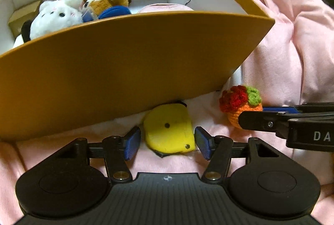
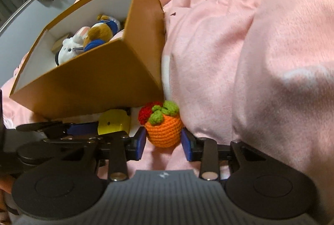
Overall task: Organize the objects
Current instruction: 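Grasp the yellow round plush with the left gripper while the right gripper grasps the orange crocheted fruit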
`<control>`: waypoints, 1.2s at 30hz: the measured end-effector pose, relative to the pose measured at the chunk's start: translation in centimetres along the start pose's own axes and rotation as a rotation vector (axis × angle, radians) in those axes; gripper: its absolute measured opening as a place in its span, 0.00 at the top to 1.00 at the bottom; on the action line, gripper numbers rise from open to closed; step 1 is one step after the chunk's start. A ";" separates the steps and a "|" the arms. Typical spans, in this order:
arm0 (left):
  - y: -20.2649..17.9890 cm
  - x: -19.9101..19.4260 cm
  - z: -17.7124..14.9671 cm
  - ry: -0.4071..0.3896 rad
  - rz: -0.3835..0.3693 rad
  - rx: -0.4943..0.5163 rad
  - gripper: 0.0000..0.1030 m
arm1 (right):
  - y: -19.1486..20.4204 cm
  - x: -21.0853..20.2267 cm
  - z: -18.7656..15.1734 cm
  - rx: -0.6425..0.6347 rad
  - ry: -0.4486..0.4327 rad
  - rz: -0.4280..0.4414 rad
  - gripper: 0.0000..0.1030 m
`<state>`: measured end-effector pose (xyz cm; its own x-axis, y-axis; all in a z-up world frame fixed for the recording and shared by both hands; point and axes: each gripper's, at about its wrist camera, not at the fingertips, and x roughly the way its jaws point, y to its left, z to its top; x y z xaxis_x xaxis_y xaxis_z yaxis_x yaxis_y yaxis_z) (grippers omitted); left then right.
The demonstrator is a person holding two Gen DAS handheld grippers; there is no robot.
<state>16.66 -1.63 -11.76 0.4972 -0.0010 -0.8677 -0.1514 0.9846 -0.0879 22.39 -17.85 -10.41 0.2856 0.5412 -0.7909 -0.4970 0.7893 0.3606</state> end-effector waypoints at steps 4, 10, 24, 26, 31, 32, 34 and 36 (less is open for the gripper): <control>-0.5 0.3 0.0 -0.003 0.019 0.037 0.38 | 0.0 0.5 0.2 0.004 0.009 0.005 0.63; -0.1 -0.1 -0.2 -0.007 -0.013 0.022 0.41 | 0.3 1.0 0.4 -0.008 0.027 -0.005 0.62; 1.3 -7.4 -1.0 -0.064 -0.198 0.067 0.42 | 3.0 -3.8 -0.1 -0.126 -0.023 -0.045 0.65; 1.3 -9.1 -1.1 -0.082 -0.219 0.098 0.42 | 3.4 -5.5 -0.2 -0.156 -0.043 -0.050 0.66; 0.2 -11.6 0.2 -0.142 -0.246 0.103 0.42 | 4.1 -9.1 0.5 -0.170 -0.097 -0.026 1.00; 0.3 -12.2 0.4 -0.144 -0.251 0.091 0.42 | 4.3 -9.5 0.8 -0.180 -0.106 -0.026 1.00; 0.7 -12.9 0.9 -0.149 -0.257 0.079 0.42 | 4.8 -9.8 1.2 -0.208 -0.118 -0.051 1.00; 0.6 -13.3 0.9 -0.152 -0.253 0.079 0.41 | 5.0 -9.5 1.4 -0.217 -0.117 -0.060 0.97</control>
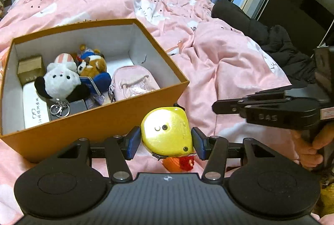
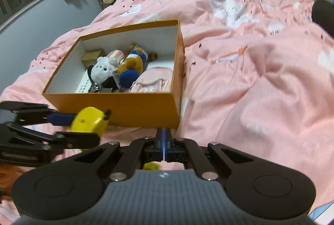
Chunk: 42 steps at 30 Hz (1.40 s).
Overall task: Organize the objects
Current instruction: 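Grasp the yellow round plush with the left gripper while the right gripper grasps the orange crocheted fruit, then lift the yellow plush and orange fruit and carry them over the orange box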
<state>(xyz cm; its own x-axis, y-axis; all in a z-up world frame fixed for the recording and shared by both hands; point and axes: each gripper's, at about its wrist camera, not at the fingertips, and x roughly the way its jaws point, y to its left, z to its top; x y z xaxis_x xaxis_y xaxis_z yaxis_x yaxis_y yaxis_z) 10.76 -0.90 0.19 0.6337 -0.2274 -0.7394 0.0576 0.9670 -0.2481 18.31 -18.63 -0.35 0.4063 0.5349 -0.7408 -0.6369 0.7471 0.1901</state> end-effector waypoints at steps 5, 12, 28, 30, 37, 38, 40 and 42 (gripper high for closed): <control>1.0 0.0 -0.8 0.016 0.046 -0.030 0.42 | 0.3 2.1 -1.0 -0.053 0.029 -0.014 0.72; 2.4 -1.4 -0.9 -0.011 0.050 -0.079 0.41 | 1.3 6.2 -3.1 -0.172 0.148 -0.019 0.59; 3.4 -1.9 -1.1 -0.024 0.037 -0.118 0.42 | 3.5 9.4 -5.2 -0.252 0.308 0.117 0.56; 3.4 -2.0 -1.1 -0.024 0.035 -0.122 0.42 | 3.7 9.4 -5.3 -0.253 0.305 0.118 0.60; 3.8 -3.1 0.7 -0.034 0.012 -0.114 0.42 | 4.0 5.5 -2.7 -0.246 0.204 0.161 0.60; 3.9 -3.2 1.2 -0.034 0.011 -0.114 0.42 | 4.2 4.4 -1.7 -0.261 0.170 0.173 0.60; 4.3 -3.4 2.5 -0.035 0.018 -0.109 0.42 | 4.5 2.9 0.2 -0.297 0.111 0.179 0.60; 4.6 -3.3 3.8 -0.038 0.025 -0.089 0.42 | 4.8 1.8 2.5 -0.346 0.055 0.170 0.60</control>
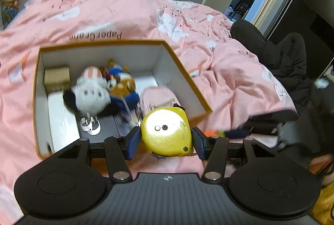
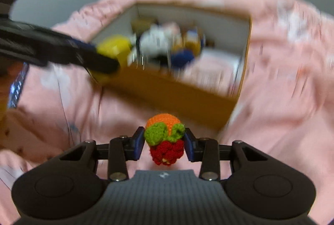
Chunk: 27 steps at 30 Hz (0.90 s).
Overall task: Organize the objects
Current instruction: 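Lift the yellow plush and orange fruit and carry them over the orange box, then lower both plushes into the orange box and open both grippers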
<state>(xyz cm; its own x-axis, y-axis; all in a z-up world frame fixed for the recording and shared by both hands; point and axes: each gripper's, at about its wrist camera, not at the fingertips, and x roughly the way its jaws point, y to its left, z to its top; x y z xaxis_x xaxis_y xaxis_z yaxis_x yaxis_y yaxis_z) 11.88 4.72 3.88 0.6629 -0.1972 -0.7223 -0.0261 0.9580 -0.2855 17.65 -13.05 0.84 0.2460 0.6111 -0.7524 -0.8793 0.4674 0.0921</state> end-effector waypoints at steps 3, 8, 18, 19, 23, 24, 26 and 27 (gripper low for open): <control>0.7 0.9 2.3 0.007 -0.007 0.012 0.42 | -0.6 0.0 3.2 -0.079 -0.028 -0.062 0.60; 2.3 3.9 5.6 0.050 -0.036 0.012 0.42 | -2.6 3.9 7.6 -0.208 -0.017 -0.151 0.60; 5.9 10.2 9.2 0.100 -0.016 -0.044 0.42 | -4.5 13.7 10.5 -0.500 0.098 -0.292 0.60; 6.3 10.6 9.5 0.101 -0.018 -0.052 0.42 | -4.7 14.1 10.6 -0.514 0.108 -0.289 0.60; 6.9 12.1 10.4 0.104 -0.025 -0.060 0.41 | -5.4 15.5 10.7 -0.546 0.147 -0.291 0.60; 7.0 12.5 10.5 0.108 -0.029 -0.060 0.41 | -5.5 15.8 10.6 -0.549 0.154 -0.296 0.60; 7.1 13.1 10.8 0.113 -0.032 -0.058 0.41 | -5.8 15.9 10.5 -0.560 0.155 -0.290 0.60; 7.0 13.4 10.9 0.115 -0.034 -0.056 0.41 | -5.9 15.8 10.3 -0.566 0.152 -0.283 0.59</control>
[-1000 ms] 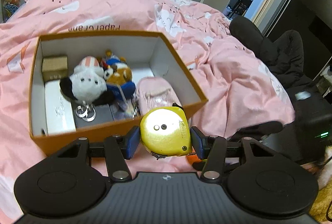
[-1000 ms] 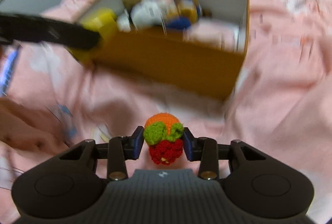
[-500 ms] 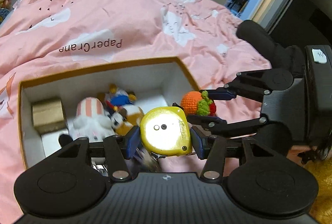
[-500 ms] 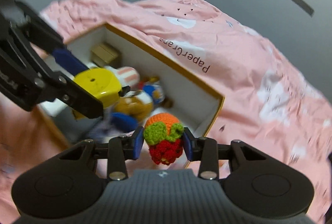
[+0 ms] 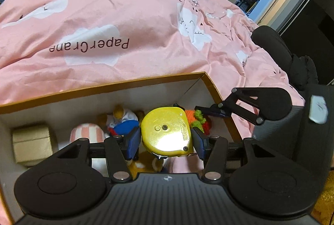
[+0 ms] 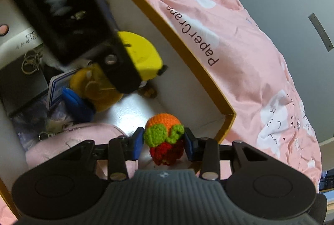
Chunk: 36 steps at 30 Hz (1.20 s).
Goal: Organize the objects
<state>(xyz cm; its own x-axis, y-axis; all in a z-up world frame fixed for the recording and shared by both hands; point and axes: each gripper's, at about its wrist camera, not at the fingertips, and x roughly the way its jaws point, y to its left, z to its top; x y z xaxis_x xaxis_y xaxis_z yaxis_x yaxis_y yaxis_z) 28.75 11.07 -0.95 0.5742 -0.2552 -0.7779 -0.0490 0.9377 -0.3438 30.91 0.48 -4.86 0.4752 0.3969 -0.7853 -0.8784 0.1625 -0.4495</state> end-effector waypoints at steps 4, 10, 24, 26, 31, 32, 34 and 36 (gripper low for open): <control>-0.1 1.1 0.5 0.009 -0.018 -0.008 0.41 | -0.4 -0.6 -0.3 0.020 -0.015 0.011 0.50; -1.0 2.4 0.7 0.027 0.020 0.051 0.41 | -1.4 -3.0 -1.2 0.093 -0.085 -0.001 0.48; -2.6 7.2 1.8 0.078 0.208 0.074 0.42 | -5.7 -4.4 -4.3 0.467 -0.127 -0.151 0.48; -2.5 7.8 1.8 0.075 0.233 0.047 0.49 | -5.6 -4.3 -3.7 0.474 -0.134 -0.155 0.48; -2.3 8.0 2.0 0.054 0.231 0.008 0.49 | -4.5 -4.9 -4.8 0.488 -0.136 -0.148 0.47; -2.3 7.8 2.0 0.051 0.233 0.008 0.49 | -4.4 -5.0 -4.8 0.485 -0.134 -0.145 0.47; -2.4 7.3 2.0 0.039 0.234 0.014 0.49 | -4.1 -5.0 -4.8 0.485 -0.136 -0.140 0.47; -2.6 6.3 2.0 0.020 0.221 0.018 0.49 | -4.0 -5.2 -4.8 0.487 -0.138 -0.137 0.47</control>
<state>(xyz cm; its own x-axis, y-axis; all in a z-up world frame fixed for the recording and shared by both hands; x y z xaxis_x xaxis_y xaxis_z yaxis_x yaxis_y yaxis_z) 34.07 7.53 -3.89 0.5344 -0.0474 -0.8439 -0.1573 0.9754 -0.1544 32.20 -6.59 -1.03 0.6053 0.4523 -0.6550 -0.7459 0.6097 -0.2683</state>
